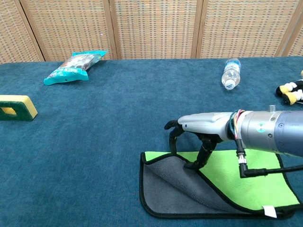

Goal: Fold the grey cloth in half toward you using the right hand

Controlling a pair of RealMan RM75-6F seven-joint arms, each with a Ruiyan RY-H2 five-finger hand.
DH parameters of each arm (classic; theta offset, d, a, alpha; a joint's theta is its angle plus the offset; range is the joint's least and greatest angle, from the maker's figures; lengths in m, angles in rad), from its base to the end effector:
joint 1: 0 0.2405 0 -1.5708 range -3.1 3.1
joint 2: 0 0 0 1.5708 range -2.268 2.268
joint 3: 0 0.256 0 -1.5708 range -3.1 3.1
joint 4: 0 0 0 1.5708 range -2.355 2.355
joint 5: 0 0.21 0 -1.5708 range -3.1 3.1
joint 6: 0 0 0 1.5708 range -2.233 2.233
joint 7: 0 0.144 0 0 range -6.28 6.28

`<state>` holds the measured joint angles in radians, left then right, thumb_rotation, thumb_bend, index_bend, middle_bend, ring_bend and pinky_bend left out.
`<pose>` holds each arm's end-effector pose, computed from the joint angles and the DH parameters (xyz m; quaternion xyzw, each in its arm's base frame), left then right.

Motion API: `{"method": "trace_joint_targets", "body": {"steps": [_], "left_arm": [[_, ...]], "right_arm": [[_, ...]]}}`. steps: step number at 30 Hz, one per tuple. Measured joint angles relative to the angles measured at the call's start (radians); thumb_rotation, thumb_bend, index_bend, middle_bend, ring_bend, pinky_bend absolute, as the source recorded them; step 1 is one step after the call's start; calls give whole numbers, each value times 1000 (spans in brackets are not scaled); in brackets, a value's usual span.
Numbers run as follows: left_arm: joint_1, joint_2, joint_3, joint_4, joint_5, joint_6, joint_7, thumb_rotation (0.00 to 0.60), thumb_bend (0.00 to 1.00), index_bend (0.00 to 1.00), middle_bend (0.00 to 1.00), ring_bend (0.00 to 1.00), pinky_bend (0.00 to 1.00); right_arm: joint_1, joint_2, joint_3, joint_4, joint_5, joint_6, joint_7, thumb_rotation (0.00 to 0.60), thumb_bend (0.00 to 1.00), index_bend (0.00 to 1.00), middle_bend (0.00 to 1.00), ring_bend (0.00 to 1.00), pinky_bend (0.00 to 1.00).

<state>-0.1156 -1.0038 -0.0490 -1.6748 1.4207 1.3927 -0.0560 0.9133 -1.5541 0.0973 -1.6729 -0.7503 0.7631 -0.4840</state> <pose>-0.3165 0.1893 0.1828 -0.5890 -0.4233 -0.3612 0.5860 -0.1062 -0.2990 -0.0663 0.8033 -0.4600 0.2584 0.2763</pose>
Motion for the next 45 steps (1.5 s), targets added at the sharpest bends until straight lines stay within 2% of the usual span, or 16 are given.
{"method": "trace_joint_targets", "body": {"steps": [16, 30, 36, 45], "left_arm": [[0, 0, 0, -1, 0, 0, 0, 600, 144, 0, 0, 0, 0], [6, 6, 7, -7, 18, 13, -7, 600, 143, 0, 0, 0, 0], [7, 10, 7, -6, 21, 14, -17, 600, 143, 0, 0, 0, 0], [5, 15, 6, -4, 16, 7, -31, 600, 143, 0, 0, 0, 0]], "right_arm": [[14, 0, -44, -15, -6, 41, -22, 600, 475, 627, 0, 0, 0], [14, 21, -86, -150, -30, 103, -83, 600, 494, 651, 0, 0, 0], [35, -20, -87, -168, 34, 147, -141, 600, 503, 652, 0, 0, 0], [82, -85, -56, -176, 148, 184, -185, 600, 505, 652, 0, 0, 0]]}}
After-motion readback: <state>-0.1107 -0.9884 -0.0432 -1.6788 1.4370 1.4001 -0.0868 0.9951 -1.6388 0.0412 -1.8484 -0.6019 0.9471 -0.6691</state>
